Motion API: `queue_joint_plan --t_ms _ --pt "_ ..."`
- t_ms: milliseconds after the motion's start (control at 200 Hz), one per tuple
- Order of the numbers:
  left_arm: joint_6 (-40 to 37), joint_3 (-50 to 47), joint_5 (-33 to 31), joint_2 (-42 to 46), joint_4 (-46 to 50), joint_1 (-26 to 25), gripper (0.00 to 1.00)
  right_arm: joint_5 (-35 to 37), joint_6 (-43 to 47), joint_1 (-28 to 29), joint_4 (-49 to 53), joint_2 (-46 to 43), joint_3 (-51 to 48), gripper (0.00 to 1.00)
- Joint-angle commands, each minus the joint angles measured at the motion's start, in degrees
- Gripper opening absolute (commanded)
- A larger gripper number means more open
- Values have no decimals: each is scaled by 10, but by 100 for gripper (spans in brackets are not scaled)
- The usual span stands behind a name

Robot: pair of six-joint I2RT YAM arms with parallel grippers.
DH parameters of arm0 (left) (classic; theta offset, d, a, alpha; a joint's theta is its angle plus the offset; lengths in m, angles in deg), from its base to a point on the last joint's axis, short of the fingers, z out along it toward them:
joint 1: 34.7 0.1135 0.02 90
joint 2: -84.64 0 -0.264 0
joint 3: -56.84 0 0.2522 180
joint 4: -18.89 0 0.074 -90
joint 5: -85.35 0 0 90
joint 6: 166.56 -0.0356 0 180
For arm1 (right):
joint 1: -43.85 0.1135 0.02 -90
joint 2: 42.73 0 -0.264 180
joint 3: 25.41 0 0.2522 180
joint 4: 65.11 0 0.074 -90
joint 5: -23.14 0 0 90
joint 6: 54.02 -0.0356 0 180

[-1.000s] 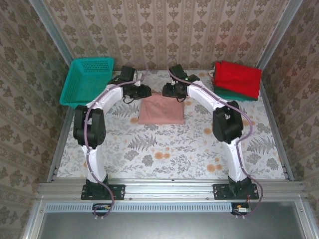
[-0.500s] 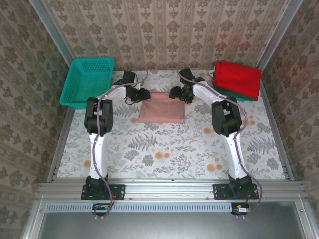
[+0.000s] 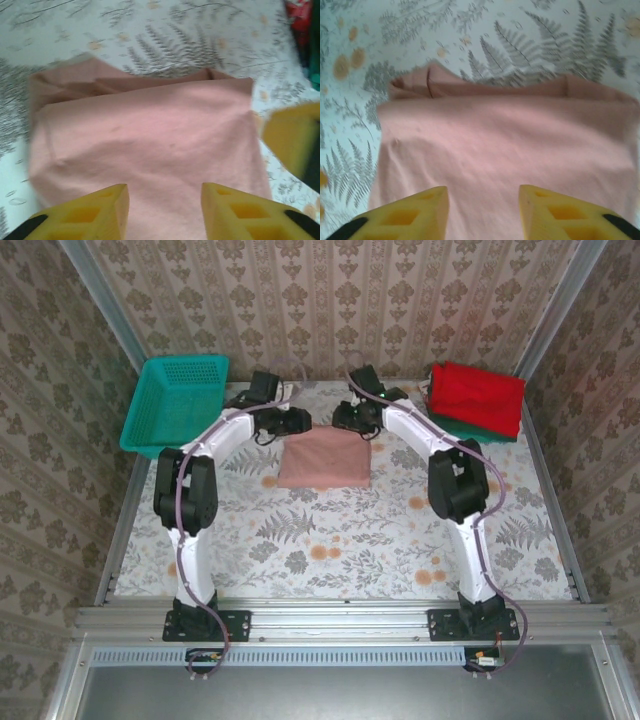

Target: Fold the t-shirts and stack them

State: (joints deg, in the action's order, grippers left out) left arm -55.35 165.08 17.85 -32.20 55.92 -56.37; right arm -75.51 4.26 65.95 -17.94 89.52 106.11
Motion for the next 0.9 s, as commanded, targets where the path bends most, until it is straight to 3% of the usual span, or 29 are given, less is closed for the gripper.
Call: queue_joint_plan --t_ms 0,310,485,715,895 --pt "11 -65 1 8 -23 -12 42 2 -10 -20 54 89 87 40" --pt "13 -239 12 32 -98 12 40 -1 -26 -64 70 131 107 50" --pt "14 -272 26 59 -108 9 40 22 13 -82 116 88 114 64" --pt "9 -219 24 92 -67 -2 44 18 16 -2 -14 -99 -151 63" --pt "-3 -147 23 46 -31 0 45 22 -16 69 -91 -140 -254 58"
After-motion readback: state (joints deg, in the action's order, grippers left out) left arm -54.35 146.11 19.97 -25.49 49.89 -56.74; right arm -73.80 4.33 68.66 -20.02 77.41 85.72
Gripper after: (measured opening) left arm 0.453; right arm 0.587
